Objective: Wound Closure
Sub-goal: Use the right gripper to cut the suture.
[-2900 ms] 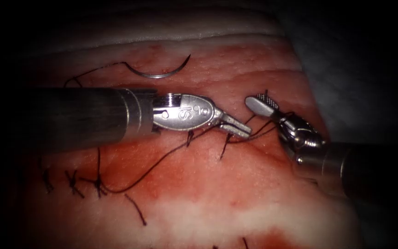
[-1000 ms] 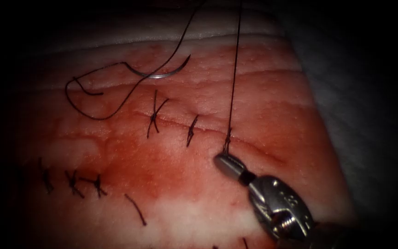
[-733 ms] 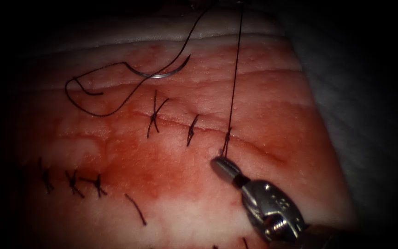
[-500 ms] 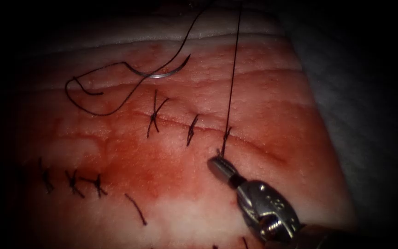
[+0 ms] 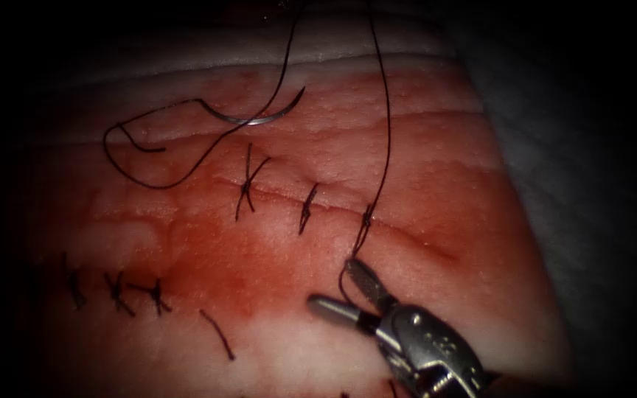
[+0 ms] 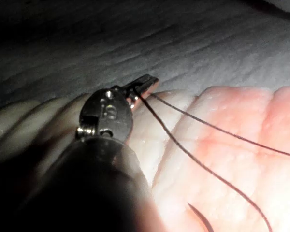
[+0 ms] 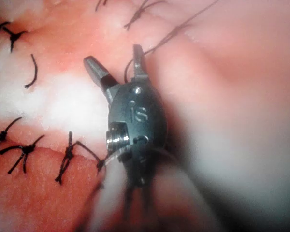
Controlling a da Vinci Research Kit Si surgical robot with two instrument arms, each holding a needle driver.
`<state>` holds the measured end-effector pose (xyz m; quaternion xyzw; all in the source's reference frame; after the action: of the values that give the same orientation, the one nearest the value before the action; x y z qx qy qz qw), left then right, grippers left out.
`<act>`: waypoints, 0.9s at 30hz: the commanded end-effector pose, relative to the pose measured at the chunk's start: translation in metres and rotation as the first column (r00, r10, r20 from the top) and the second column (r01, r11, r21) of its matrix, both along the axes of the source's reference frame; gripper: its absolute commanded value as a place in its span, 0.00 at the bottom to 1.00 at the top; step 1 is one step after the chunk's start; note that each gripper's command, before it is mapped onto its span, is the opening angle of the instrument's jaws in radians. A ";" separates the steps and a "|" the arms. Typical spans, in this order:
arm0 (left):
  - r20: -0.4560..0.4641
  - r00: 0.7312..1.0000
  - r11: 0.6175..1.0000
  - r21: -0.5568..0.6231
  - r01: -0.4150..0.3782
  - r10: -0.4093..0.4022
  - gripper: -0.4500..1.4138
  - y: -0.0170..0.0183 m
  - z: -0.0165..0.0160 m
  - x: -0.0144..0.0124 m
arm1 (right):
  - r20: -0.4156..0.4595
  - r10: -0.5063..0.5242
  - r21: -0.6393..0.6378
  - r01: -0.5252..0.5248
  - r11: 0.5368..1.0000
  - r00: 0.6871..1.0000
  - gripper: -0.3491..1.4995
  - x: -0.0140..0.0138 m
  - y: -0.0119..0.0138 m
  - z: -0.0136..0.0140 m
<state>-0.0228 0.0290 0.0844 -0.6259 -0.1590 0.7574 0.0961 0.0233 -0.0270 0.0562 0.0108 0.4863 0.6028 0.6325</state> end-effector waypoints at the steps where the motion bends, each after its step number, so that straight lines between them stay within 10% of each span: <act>1: -0.001 1.000 1.000 0.007 0.004 -0.004 0.00 0.0006 -0.0010 -0.0001 | -0.012 0.005 -0.006 -0.005 1.000 1.000 0.75 0.0001 0.0003 -0.0003; 12: 0.023 1.000 1.000 0.000 -0.015 0.015 0.00 -0.0013 -0.0120 0.0011 | -0.024 0.034 -0.014 -0.034 0.999 0.999 0.77 -0.0044 0.0043 -0.0043; 27: 0.050 0.998 0.997 -0.068 -0.045 0.048 0.00 -0.0030 -0.0254 0.0000 | 0.061 0.006 0.057 -0.009 0.998 0.998 0.83 -0.0045 0.0088 0.0032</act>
<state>-0.0223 0.0253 0.0581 -0.6446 -0.1500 0.7479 0.0512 0.0180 -0.0184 0.0589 0.0091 0.4475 0.6196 0.6448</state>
